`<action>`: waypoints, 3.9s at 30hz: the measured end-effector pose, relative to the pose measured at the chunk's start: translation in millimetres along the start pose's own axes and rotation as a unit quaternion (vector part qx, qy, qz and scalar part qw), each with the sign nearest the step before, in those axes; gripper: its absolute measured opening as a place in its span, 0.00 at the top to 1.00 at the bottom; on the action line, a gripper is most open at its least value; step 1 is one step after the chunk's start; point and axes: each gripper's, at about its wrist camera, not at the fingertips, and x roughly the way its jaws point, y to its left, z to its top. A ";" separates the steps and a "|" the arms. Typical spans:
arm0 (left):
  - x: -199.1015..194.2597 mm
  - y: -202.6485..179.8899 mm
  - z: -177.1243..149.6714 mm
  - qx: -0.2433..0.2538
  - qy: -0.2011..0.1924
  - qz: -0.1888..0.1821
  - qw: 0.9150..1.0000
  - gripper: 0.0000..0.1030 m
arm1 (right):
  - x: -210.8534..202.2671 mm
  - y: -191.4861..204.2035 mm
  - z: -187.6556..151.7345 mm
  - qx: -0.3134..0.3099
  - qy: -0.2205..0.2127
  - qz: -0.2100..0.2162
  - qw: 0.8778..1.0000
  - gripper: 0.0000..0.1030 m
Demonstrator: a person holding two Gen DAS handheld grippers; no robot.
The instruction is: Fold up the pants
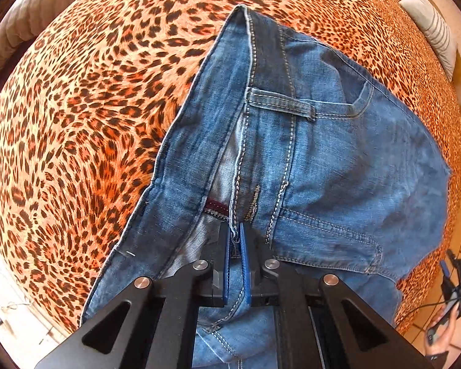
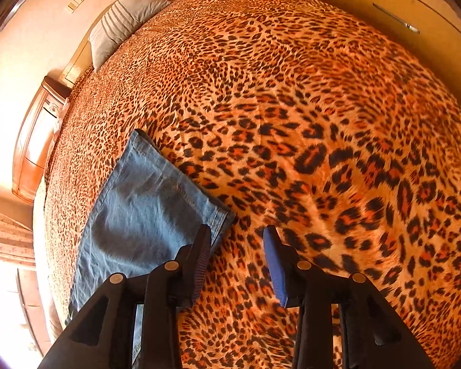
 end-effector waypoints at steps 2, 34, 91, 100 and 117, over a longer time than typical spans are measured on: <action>-10.6 -7.7 -4.3 0.034 -0.015 0.004 0.999 0.92 | -2.0 1.9 8.2 0.003 -0.002 0.008 1.000 0.59; -11.4 -4.6 162.7 -0.020 -0.057 -0.016 0.998 0.31 | 124.9 162.3 92.3 -0.198 0.049 0.001 0.979 0.34; -135.4 62.3 -168.9 0.144 -0.092 0.012 0.985 0.54 | -154.2 -113.7 -231.4 -0.025 0.008 0.027 0.999 0.33; -98.8 84.2 -153.0 -0.003 -0.024 -0.090 0.996 0.41 | -92.7 -135.2 -232.2 0.192 0.057 0.150 0.968 0.27; -140.9 46.7 -126.6 0.083 -0.050 -0.112 0.989 0.94 | -141.5 -103.5 -209.2 0.158 -0.016 0.231 0.960 0.95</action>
